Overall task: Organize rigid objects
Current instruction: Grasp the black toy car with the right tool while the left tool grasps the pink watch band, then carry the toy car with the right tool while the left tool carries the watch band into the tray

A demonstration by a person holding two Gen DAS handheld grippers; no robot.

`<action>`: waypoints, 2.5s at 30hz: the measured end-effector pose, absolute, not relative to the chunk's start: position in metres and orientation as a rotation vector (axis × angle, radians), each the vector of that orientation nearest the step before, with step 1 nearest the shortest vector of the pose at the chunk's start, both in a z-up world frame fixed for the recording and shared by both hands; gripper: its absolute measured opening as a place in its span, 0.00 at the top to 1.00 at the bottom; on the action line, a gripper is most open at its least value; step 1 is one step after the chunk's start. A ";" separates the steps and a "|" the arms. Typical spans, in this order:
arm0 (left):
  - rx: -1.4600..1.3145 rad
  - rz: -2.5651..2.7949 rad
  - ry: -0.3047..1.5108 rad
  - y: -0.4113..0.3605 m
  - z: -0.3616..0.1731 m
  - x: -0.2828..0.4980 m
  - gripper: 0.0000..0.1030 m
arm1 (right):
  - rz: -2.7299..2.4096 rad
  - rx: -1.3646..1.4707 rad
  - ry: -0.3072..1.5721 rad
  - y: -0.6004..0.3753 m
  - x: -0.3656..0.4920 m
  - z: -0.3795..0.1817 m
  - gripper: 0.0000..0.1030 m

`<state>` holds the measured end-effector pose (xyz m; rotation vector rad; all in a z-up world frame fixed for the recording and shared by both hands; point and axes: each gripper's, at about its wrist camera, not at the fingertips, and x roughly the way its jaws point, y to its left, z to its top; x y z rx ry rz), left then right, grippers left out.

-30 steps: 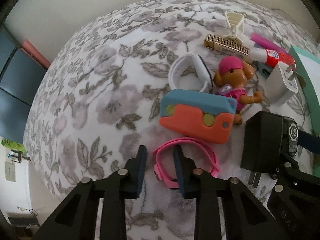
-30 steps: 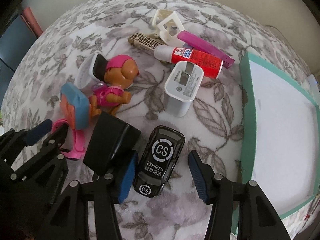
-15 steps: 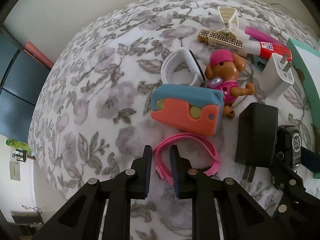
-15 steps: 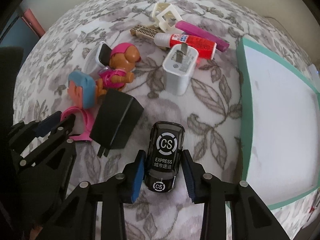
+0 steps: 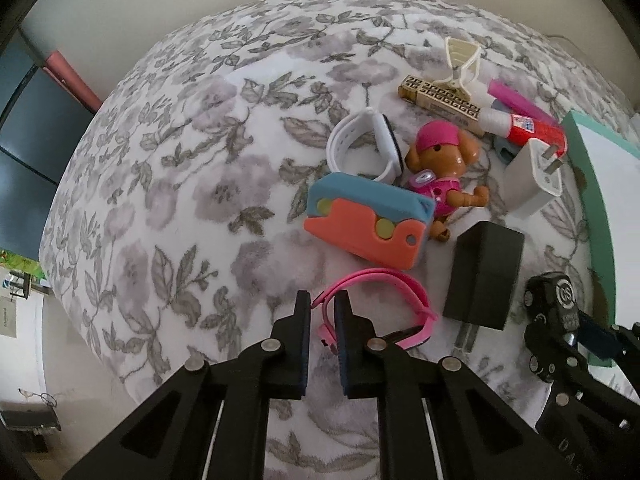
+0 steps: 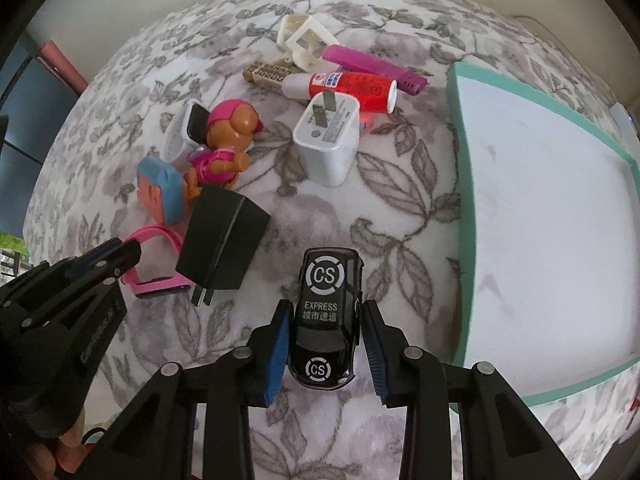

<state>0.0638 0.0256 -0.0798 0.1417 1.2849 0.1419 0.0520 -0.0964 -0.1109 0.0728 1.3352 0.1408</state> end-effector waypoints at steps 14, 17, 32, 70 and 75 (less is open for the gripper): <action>0.111 0.135 1.218 0.027 -0.044 0.058 0.88 | 0.165 0.118 1.290 -0.122 0.054 -0.076 0.66; 0.104 0.130 1.201 0.027 -0.036 0.058 0.88 | 0.162 0.125 1.280 -0.125 0.053 -0.070 0.66; 0.065 0.105 1.129 0.009 0.004 0.063 0.88 | 0.114 0.109 1.162 -0.139 0.047 -0.042 0.66; 0.034 -0.217 1.225 -0.217 -0.030 0.097 0.88 | -0.550 0.406 1.053 -0.393 0.023 -0.042 0.66; 0.052 -0.231 1.237 -0.221 -0.044 0.098 0.88 | -0.545 0.380 1.081 -0.388 0.027 -0.052 0.66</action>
